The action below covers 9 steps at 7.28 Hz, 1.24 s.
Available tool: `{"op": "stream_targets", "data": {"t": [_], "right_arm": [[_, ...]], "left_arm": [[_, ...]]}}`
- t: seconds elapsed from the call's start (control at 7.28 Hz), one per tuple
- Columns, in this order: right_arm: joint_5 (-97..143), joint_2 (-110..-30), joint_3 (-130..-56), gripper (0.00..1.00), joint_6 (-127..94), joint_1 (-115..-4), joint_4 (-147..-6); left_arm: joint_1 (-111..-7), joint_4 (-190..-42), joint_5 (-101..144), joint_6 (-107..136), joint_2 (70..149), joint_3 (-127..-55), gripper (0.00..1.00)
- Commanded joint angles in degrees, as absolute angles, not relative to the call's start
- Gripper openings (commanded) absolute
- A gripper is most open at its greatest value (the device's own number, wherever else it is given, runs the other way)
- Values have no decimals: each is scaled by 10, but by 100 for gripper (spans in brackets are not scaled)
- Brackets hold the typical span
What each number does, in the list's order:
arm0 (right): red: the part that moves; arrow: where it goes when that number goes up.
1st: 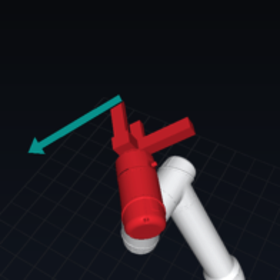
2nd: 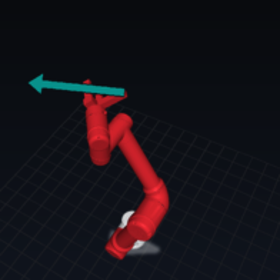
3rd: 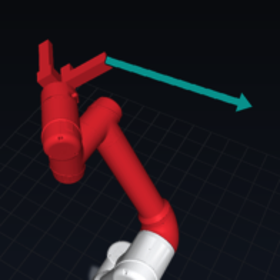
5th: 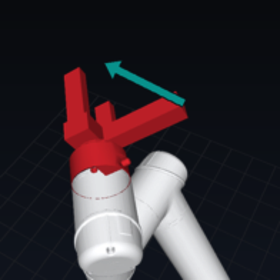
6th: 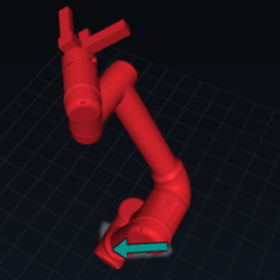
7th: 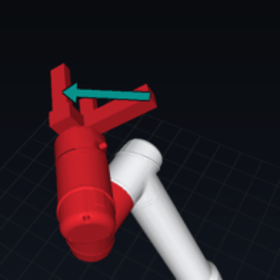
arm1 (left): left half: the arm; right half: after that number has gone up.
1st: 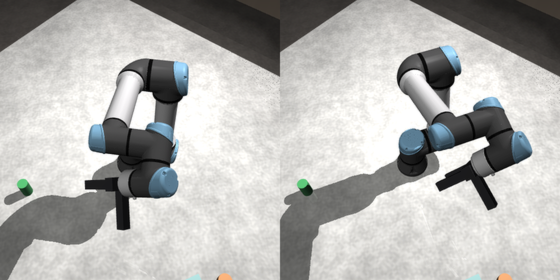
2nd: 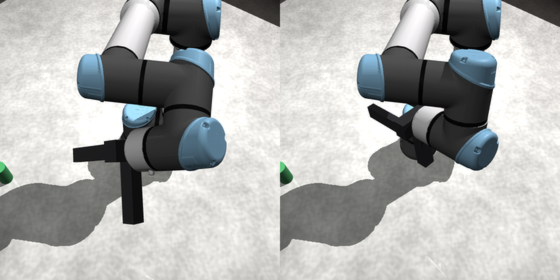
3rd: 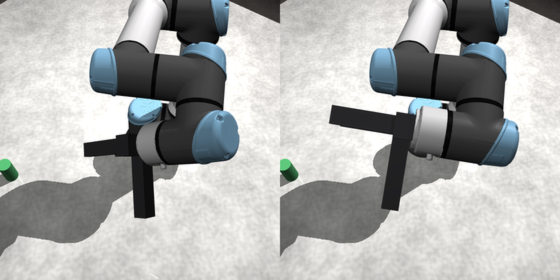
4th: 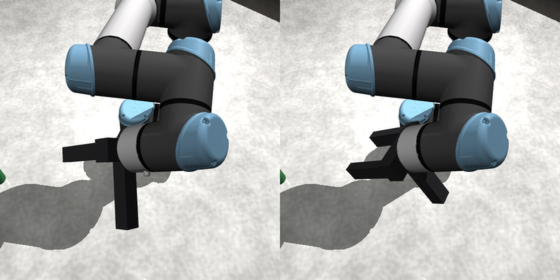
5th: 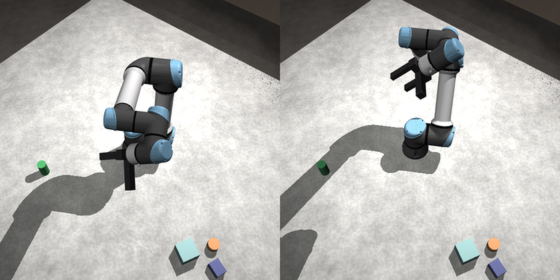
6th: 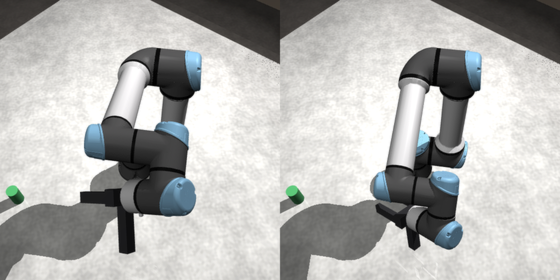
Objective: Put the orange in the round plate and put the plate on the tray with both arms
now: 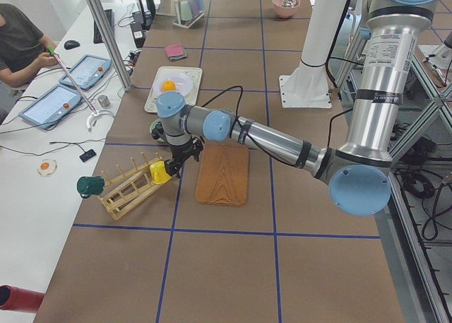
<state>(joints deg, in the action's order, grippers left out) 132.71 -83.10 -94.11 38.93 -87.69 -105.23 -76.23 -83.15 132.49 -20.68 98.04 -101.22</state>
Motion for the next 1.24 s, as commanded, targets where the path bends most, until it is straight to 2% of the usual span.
{"op": "stream_targets", "data": {"t": [0.0, 0.55, 0.69, 1.1], "right_arm": [[1326, -835, -971, 100, 389, -877, -1074], [1332, -827, -970, 100, 383, -868, -1069], [1362, -819, -972, 100, 377, -868, -1070], [1366, -817, -981, 100, 373, -862, -1069]], "left_arm": [[-762, -836, 1326, -204, 980, -1013, 99], [-772, -837, 1328, -175, 984, -1012, 99], [-776, -825, 1338, -170, 979, -1058, 99], [-778, -824, 1342, -169, 977, -1056, 99]]}}
